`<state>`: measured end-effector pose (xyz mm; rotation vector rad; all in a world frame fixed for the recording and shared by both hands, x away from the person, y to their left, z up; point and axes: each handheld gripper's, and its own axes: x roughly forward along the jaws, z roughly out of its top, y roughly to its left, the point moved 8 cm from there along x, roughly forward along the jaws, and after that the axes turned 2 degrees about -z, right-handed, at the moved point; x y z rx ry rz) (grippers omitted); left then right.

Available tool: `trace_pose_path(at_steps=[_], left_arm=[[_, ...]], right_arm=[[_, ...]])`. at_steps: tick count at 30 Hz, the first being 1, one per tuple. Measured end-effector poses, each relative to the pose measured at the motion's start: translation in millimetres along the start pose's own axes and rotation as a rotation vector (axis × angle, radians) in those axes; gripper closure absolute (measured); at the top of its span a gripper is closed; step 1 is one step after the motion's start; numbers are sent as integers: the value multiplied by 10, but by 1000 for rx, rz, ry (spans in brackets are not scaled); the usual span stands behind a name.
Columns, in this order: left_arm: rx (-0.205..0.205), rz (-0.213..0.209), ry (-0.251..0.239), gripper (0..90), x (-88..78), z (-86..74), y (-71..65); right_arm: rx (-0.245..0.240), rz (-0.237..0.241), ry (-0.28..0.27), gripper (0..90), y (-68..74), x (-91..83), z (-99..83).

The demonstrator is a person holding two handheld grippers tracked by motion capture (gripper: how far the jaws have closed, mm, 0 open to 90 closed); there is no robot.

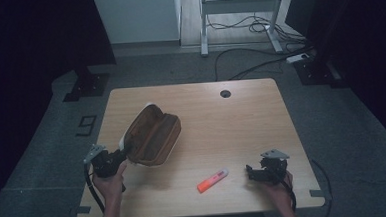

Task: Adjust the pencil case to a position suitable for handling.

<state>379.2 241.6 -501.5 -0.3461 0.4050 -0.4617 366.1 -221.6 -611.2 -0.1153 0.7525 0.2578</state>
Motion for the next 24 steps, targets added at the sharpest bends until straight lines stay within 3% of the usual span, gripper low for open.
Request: trace_pose_path(at_steps=[10,24], left_arm=[[10,-52,1,849,31,64,-148],[41,-94,35,850,171,54,-330]], right_arm=[[0,0,0,41,0,0,0],[-1,0,0,41,0,0,0]])
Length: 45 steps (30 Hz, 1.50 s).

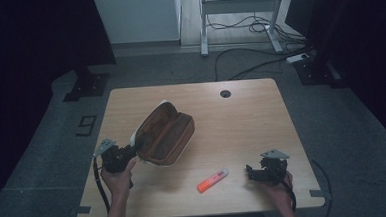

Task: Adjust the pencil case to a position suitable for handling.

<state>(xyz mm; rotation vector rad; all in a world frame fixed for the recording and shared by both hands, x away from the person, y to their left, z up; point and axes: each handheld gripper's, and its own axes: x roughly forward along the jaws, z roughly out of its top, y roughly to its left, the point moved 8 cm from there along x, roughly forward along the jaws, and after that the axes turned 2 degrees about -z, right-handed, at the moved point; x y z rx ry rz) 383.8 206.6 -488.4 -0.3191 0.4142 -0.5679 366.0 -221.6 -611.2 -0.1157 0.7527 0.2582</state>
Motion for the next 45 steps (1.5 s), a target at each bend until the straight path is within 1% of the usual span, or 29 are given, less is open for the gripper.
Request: trace_pose_path(at_steps=[6,10,12,17,20,25,31,32,33,40,45], left_arm=[[8,-23,18,849,67,-17,-39],[12,-30,26,850,105,-29,-54],[21,-35,35,849,140,-40,-65],[27,-54,55,849,246,-75,-93],[31,-58,63,849,281,-90,-101],[53,-67,88,850,366,-143,-125],[82,-87,121,849,480,-223,-188],[99,-96,135,849,524,-256,-218],[99,-96,135,849,524,-256,-218],[147,-117,177,848,679,-373,-276],[160,-149,187,847,729,-412,-295]], right_arm=[[1,0,-1,41,1,1,0],[0,0,0,42,0,0,0],[0,0,0,41,0,0,0],[0,0,0,42,0,0,0],[0,0,0,41,0,0,0],[1,0,-1,41,1,1,1],[1,0,-1,41,1,1,0],[0,0,0,42,0,0,0],[0,0,0,42,0,0,0],[0,0,0,42,0,0,0],[0,0,0,42,0,0,0]])
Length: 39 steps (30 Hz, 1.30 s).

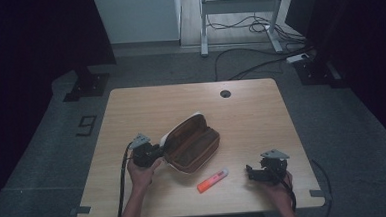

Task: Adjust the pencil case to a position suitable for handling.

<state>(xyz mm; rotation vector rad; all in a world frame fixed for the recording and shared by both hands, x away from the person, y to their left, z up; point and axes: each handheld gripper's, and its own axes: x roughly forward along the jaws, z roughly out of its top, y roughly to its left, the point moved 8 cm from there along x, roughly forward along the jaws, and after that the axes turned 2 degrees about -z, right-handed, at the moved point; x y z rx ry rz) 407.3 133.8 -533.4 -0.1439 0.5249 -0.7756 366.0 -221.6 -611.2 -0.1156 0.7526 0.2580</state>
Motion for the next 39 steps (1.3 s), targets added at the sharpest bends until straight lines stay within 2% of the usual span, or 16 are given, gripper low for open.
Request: trace_pose_path(at_steps=[5,7,10,14,16,18,19,20,24,26,28,34,39], left_arm=[[11,1,6,828,-17,-43,51],[23,23,21,815,-25,-100,106],[26,36,22,800,-32,-135,132],[57,65,47,765,-34,-178,151],[45,63,38,745,-45,-181,154],[35,54,31,658,-57,-182,153],[41,63,32,658,-64,-184,154],[52,75,40,619,-72,-190,157],[42,71,45,417,-100,-199,148],[40,58,45,369,-121,-199,135],[55,55,41,319,-155,-196,119],[72,60,-2,261,-368,-131,85],[77,66,-35,257,-553,-112,30]], right_arm=[[0,0,0,42,0,0,0],[0,0,0,42,0,0,0],[0,0,0,42,0,0,0],[0,0,0,42,0,0,0],[0,0,0,42,0,0,0],[0,0,0,42,0,0,0],[0,0,0,42,0,0,0],[0,0,0,42,1,0,0],[0,0,0,42,0,0,0],[0,0,0,42,0,0,0],[0,0,0,42,0,0,0],[0,0,0,42,0,0,0],[0,0,0,42,0,0,0]])
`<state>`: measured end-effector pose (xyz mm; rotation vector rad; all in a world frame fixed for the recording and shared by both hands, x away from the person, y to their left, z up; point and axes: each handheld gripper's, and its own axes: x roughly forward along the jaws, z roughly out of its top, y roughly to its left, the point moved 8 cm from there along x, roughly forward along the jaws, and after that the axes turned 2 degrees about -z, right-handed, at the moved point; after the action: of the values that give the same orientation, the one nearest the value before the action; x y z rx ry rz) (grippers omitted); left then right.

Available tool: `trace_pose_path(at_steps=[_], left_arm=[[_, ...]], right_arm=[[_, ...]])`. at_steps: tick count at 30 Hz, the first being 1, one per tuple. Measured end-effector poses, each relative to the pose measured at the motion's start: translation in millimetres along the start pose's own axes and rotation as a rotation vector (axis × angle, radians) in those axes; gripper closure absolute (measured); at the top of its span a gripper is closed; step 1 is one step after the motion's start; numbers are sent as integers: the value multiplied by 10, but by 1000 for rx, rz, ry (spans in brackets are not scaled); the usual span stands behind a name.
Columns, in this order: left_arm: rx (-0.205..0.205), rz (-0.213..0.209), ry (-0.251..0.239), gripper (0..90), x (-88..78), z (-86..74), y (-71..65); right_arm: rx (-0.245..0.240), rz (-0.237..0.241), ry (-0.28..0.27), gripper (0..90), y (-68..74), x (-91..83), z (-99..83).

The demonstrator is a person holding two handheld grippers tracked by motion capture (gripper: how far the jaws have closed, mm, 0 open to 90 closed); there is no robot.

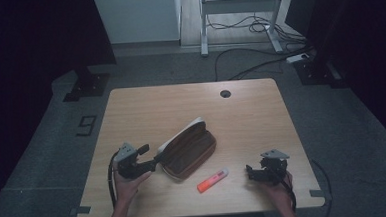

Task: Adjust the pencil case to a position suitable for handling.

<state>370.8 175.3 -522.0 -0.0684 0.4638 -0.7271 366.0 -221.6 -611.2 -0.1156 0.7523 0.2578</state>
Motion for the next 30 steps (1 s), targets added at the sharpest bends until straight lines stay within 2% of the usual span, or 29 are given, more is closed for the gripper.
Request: trace_pose_path(at_steps=[5,11,20,26,30], left_arm=[[0,-7,-8,267,-111,-2,-95],[15,-39,2,285,-142,-15,-269],[39,-61,47,306,-53,-123,-453],[38,-82,57,318,-8,-178,-556],[62,-100,78,318,46,-212,-675]], right_arm=[[0,0,0,42,0,0,0],[0,0,0,42,0,0,0],[0,0,0,42,0,0,0],[-2,0,0,47,0,-1,0],[-3,1,-1,48,2,-3,0]])
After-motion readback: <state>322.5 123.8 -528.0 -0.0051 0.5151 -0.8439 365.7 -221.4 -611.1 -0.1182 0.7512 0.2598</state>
